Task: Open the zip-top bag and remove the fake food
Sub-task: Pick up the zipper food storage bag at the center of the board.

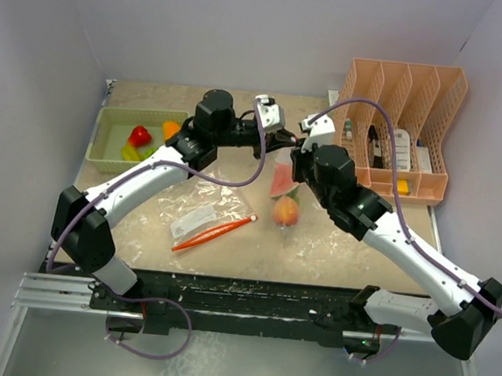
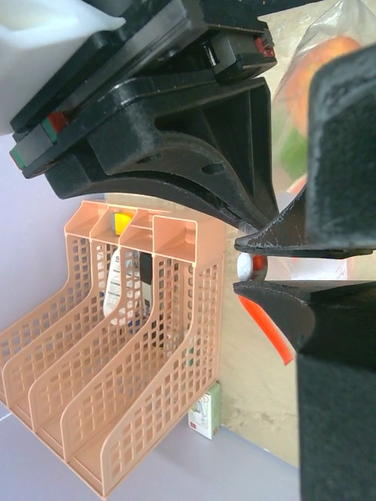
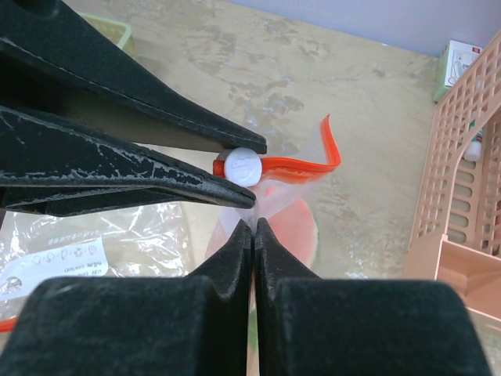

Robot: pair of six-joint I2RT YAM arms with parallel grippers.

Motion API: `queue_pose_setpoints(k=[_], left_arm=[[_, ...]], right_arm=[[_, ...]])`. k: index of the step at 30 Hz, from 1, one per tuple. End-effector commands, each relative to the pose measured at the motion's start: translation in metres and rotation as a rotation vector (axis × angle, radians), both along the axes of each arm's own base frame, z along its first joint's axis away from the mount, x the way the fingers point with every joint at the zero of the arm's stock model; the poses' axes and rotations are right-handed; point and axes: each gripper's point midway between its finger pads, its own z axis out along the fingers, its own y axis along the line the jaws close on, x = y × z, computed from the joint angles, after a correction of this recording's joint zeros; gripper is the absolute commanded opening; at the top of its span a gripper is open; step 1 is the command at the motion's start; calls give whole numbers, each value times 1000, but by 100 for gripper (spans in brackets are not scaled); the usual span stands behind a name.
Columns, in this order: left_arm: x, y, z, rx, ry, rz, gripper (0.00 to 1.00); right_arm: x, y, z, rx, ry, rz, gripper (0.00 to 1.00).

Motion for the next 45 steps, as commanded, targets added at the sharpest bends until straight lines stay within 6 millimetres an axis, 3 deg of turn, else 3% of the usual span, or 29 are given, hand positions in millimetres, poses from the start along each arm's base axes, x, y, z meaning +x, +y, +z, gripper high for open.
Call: queue_pose_setpoints(k=[1, 6, 8, 10, 16, 20, 30, 38, 45], left_arm=[[5, 19, 61, -124, -120, 119, 6], [0, 27, 59, -108, -148, 131, 75], [3, 31, 55, -96, -148, 144, 91], [9, 38, 53, -96, -138, 158, 99], [-1, 62, 48, -132, -153, -7, 99], [-8, 71, 35, -96, -160, -107, 99], [-31, 57, 17, -110, -157, -434, 99], [-59, 64, 6, -81, -153, -624, 100], [-68, 66, 3, -63, -85, -683, 77]], right_arm=[[-10, 2, 22, 46, -40, 39, 0], [-31, 11, 40, 92, -110, 195, 0], [-38, 12, 44, 93, -130, 253, 0], [-46, 14, 47, 83, -149, 325, 0], [-59, 12, 56, 52, -173, 531, 0], [-66, 15, 57, 24, -164, 656, 0], [-86, 35, 56, -2, -128, 905, 0], [-94, 36, 63, -16, -129, 992, 0], [-91, 39, 62, -6, -116, 1004, 0]])
